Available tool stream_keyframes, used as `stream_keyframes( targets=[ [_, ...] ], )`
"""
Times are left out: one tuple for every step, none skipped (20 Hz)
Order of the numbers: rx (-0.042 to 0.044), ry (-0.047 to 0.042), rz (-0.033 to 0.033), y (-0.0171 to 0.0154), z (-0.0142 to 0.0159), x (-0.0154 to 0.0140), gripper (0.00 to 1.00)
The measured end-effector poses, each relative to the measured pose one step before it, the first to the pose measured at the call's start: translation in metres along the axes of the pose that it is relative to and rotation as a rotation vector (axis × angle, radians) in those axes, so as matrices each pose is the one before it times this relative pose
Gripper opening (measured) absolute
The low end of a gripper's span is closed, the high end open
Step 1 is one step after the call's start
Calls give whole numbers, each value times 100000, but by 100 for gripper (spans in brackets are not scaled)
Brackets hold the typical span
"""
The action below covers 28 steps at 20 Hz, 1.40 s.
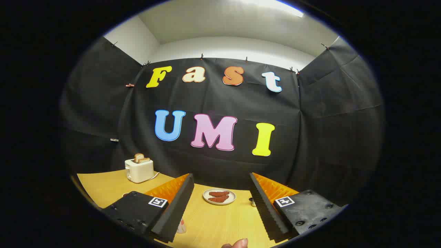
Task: Take the bottle from table, then pour the juice into the cup, finally place the bottle on the coaster
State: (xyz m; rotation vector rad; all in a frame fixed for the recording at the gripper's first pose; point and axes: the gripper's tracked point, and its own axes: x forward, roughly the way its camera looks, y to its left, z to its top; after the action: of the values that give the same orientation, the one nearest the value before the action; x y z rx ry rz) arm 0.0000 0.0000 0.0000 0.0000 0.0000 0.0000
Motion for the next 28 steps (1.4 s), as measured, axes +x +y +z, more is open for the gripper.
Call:
stream_keyframes(
  targets=[
    [15, -523, 1073, 349, 209, 44, 97],
    [55, 71, 1186, 317, 98, 83, 97],
    [367, 7, 2358, 637, 20, 197, 97],
    [70, -911, 1840, 679, 302, 220, 97],
    [-512, -589, 1356, 395, 345, 161, 97],
    [-148, -881, 198, 144, 229, -25, 97],
    [770, -1083, 156, 253, 352, 8, 97],
    [1229, 308, 35, 427, -84, -64, 97],
    [900, 1085, -904, 100, -439, -159, 97],
    [1186, 2581, -367, 289, -673, -318, 97],
    [1164, 1990, 717, 610, -527, -392, 97],
    [5, 475, -280, 359, -168, -174, 97],
    [-1321, -510, -1744, -252, -84, -206, 97],
    [-1502, -435, -1645, -369, -203, -97, 97],
    [-1688, 356, -959, 9, -454, 104, 97],
    [-1070, 222, -802, 52, -440, 24, 97],
    [-1088, -156, -438, -89, -150, 214, 97],
    [-899, 257, -145, -87, -118, 222, 97],
    [-666, 820, 676, 48, -303, 214, 97],
    [-1026, 1137, 1164, 95, -293, 368, 97],
    [-1326, 811, 839, -68, 24, 99, 97],
    [-1518, -47, 1475, 7, 244, -93, 97],
    [188, -1557, 1872, 78, 452, -309, 97],
    [918, -2327, 1820, 307, 395, -153, 96],
    [467, 65, 1338, 138, -434, -118, 96],
    [950, 1772, 1444, 275, -1254, -121, 96],
    [1806, 1640, 1224, 375, -1052, -201, 96],
    [1259, 1995, 932, 337, -634, -95, 97]
  ],
)
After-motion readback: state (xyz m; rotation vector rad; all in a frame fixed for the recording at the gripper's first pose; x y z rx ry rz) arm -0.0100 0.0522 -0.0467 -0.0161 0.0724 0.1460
